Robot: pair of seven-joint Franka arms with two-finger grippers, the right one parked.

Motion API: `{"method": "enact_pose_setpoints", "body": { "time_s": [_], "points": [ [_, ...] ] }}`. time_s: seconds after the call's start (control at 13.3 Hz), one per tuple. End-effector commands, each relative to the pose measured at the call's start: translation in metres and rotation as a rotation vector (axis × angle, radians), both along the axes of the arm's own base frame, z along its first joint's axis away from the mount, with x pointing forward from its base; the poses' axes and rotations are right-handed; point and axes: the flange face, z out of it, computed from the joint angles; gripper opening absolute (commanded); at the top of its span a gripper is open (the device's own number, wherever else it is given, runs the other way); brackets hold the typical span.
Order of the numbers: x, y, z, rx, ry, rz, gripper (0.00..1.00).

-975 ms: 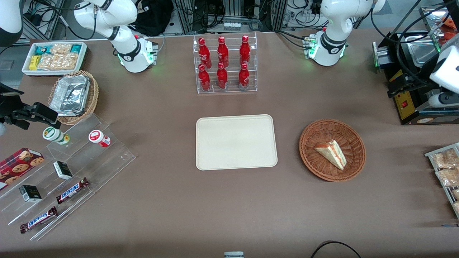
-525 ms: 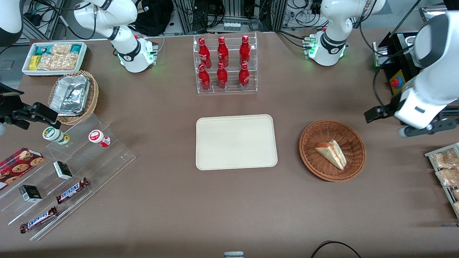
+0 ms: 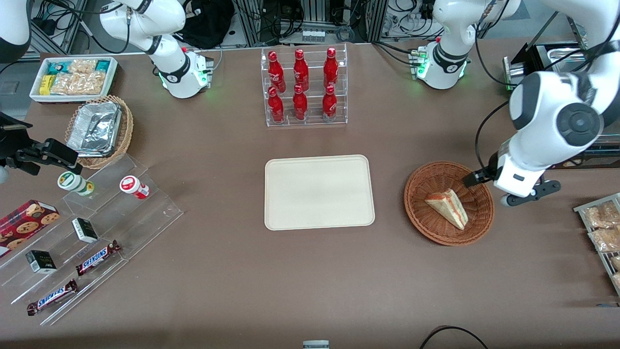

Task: Place sandwich from basket to tray
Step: 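Move the left gripper over the wrapped sandwich in the wicker basket, then lower the left gripper and close it on the wrapped sandwich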

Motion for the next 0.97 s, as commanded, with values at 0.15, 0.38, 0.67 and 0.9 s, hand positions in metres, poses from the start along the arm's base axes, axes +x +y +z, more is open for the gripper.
{"method": "enact_pose_setpoints", "body": {
  "time_s": [0.15, 0.38, 0.67, 0.9],
  "points": [
    [-0.011, -0.016, -0.050, 0.003, -0.065, 0.257, 1.00],
    [-0.017, -0.019, -0.086, -0.031, -0.124, 0.310, 1.00],
    [-0.013, -0.021, -0.110, -0.049, -0.125, 0.372, 1.00],
    [-0.012, -0.028, -0.123, -0.065, -0.126, 0.387, 1.00]
  ]
}}
